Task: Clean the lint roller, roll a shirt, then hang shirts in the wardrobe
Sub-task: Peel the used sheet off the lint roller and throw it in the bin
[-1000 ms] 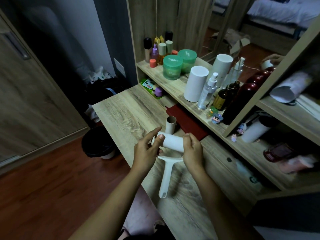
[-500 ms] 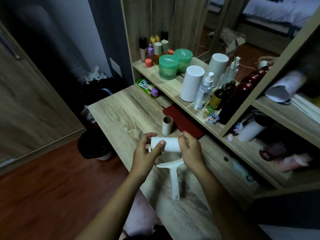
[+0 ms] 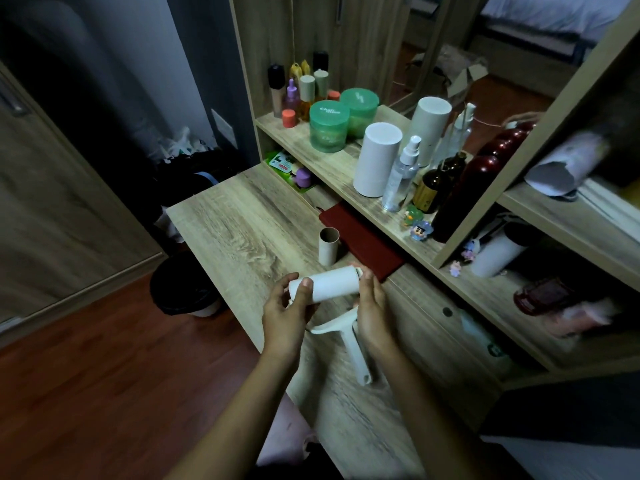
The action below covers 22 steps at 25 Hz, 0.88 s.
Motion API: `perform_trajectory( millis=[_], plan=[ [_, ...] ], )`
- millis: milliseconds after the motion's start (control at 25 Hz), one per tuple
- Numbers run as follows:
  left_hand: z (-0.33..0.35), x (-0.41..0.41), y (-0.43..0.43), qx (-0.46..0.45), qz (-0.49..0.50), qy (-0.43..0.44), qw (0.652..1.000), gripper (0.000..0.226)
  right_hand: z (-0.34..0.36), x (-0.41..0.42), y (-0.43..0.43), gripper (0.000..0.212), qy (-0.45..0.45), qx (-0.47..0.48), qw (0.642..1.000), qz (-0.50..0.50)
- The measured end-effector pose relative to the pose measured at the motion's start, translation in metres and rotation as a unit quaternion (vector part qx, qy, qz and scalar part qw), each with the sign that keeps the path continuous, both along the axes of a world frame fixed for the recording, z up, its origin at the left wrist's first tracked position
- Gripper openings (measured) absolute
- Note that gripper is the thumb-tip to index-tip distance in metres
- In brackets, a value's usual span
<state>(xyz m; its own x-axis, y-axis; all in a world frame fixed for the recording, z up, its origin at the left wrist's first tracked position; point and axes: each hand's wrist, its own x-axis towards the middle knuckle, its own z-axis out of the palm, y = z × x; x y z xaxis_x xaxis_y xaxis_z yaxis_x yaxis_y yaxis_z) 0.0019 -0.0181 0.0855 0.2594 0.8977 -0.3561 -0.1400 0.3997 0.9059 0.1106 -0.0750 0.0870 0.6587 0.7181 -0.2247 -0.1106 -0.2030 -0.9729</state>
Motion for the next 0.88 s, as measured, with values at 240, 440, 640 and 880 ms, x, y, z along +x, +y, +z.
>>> perform_trajectory(
  millis=[240, 440, 640, 880],
  plan=[
    [-0.004, -0.002, 0.012, -0.063, -0.043, -0.016, 0.997, 0.046, -0.010, 0.006, -0.006, 0.038, -0.056, -0.050, 0.997, -0.005],
    [-0.022, -0.002, 0.007, -0.114, -0.019, -0.010, 0.993, 0.032, -0.038, 0.023, -0.003, 0.039, -0.106, -0.101, 0.988, 0.046],
    [-0.046, -0.003, -0.005, -0.174, 0.020, -0.010, 0.984, 0.042, -0.067, 0.026, -0.012, 0.057, -0.148, -0.161, 0.971, 0.093],
    [-0.065, -0.006, -0.007, -0.234, 0.076, -0.031, 0.969, 0.037, -0.080, 0.032, -0.012, 0.047, -0.159, -0.142, 0.973, 0.091]
  ],
)
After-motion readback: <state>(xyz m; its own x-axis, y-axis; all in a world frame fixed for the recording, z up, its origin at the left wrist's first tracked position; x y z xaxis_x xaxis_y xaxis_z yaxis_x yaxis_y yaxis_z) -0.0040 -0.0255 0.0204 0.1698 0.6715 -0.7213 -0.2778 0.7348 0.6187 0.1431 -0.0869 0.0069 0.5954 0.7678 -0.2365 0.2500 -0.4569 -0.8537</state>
